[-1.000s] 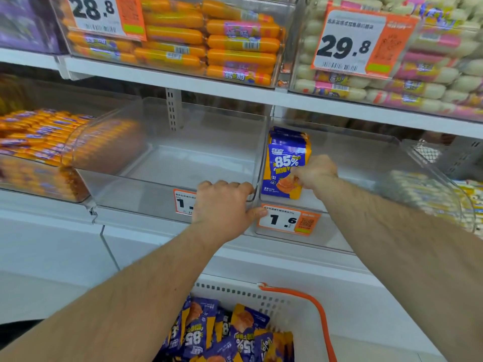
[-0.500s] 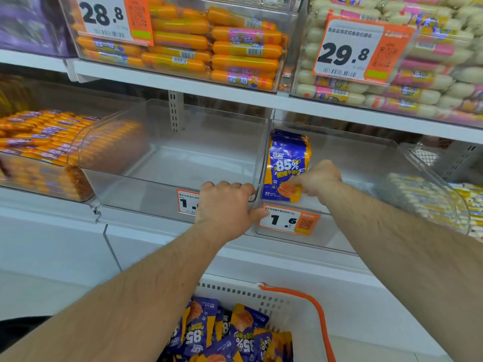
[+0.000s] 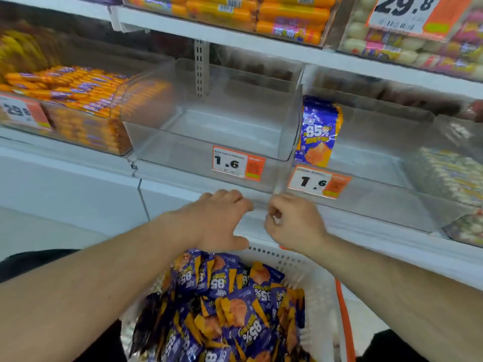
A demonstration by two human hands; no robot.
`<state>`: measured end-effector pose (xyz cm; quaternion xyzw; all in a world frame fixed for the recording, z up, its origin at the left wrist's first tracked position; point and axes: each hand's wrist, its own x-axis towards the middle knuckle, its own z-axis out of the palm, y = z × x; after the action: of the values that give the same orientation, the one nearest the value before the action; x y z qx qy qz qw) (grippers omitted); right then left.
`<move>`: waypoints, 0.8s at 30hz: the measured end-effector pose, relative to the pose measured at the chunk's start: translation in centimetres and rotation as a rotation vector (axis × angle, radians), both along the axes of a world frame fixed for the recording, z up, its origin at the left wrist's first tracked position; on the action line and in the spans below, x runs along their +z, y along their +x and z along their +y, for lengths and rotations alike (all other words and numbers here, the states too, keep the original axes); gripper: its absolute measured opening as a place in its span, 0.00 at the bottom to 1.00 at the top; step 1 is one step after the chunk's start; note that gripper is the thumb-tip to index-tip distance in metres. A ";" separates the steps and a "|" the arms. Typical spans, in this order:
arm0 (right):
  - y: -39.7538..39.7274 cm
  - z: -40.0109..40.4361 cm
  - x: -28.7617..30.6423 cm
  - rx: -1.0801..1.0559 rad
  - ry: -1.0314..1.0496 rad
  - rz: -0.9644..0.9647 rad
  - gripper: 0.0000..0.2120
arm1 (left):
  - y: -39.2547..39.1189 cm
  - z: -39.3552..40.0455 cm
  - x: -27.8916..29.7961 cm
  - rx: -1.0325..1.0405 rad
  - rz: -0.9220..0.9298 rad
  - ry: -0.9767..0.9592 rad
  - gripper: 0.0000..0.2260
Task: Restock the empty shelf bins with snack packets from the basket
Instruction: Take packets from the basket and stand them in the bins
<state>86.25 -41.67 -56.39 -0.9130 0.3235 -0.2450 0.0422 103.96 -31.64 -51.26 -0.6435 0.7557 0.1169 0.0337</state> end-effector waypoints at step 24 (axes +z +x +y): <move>1.0 4.7 -17.3 -0.335 0.785 0.677 0.22 | 1.0 0.2 -2.3 -0.001 0.075 0.528 0.23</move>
<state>87.20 -36.95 -73.68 -0.7923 0.5273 0.1988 0.2338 104.97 -31.39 -53.59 -0.6071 0.7002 0.3338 0.1723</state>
